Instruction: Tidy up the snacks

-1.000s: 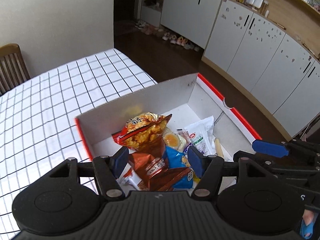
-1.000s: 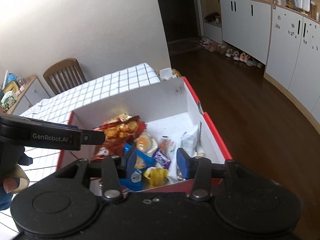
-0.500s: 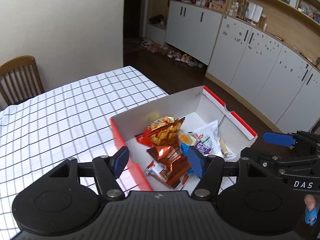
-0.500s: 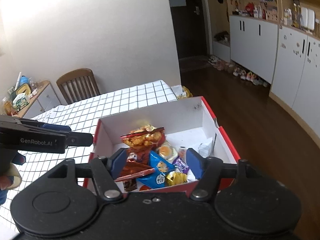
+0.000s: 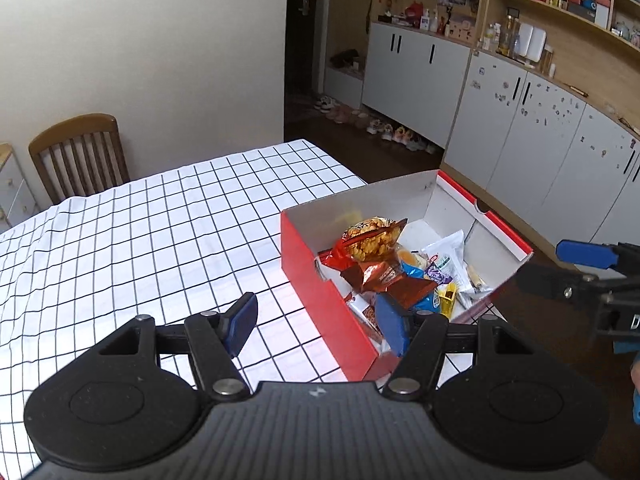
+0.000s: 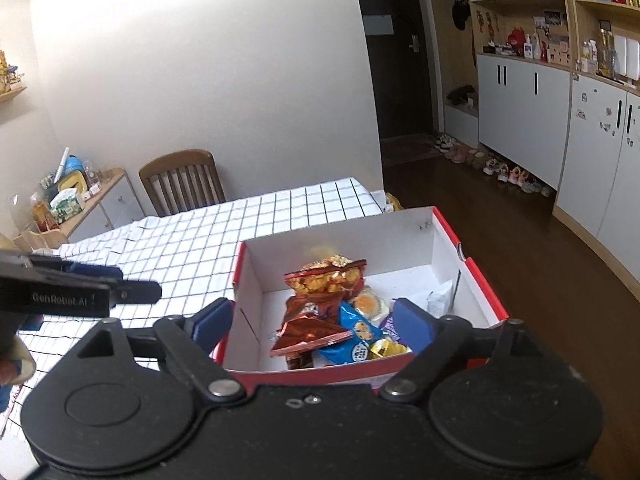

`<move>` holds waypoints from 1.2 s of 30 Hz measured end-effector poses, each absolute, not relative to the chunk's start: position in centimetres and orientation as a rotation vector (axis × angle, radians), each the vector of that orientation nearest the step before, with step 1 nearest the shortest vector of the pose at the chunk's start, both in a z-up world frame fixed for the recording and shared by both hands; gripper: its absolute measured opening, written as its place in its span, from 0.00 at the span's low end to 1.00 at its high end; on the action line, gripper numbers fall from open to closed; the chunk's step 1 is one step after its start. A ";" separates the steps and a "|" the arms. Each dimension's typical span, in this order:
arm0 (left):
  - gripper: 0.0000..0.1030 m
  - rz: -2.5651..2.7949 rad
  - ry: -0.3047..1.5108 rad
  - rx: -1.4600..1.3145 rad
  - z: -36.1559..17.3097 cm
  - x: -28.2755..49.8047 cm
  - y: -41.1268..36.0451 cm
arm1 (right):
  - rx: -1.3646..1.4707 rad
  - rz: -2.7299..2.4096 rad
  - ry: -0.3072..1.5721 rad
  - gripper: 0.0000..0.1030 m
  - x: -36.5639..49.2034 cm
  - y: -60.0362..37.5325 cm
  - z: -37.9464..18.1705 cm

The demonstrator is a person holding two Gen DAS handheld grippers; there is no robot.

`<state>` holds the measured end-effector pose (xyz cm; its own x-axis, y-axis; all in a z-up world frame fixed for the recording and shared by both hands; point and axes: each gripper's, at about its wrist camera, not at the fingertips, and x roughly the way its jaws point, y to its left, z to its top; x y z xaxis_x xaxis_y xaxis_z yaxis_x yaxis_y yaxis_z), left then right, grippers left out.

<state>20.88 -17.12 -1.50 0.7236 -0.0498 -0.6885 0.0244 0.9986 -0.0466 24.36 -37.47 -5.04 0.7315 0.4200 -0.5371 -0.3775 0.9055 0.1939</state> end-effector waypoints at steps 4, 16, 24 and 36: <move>0.75 -0.046 0.746 -0.047 -1.6 19.4 -17.1 | 0.093 0.436 0.571 0.88 23.0 -37.3 -4.8; 0.86 -0.124 0.667 -0.077 -0.6 17.2 -18.6 | 0.098 0.411 0.477 1.00 20.3 -37.7 -3.7; 0.86 -0.165 0.670 -0.132 -0.4 17.4 -18.7 | 0.109 0.385 0.464 1.00 19.6 -38.8 -3.4; 0.86 -0.141 0.640 -0.114 0.0 16.7 -18.9 | 0.111 0.379 0.475 1.00 19.2 -39.0 -3.7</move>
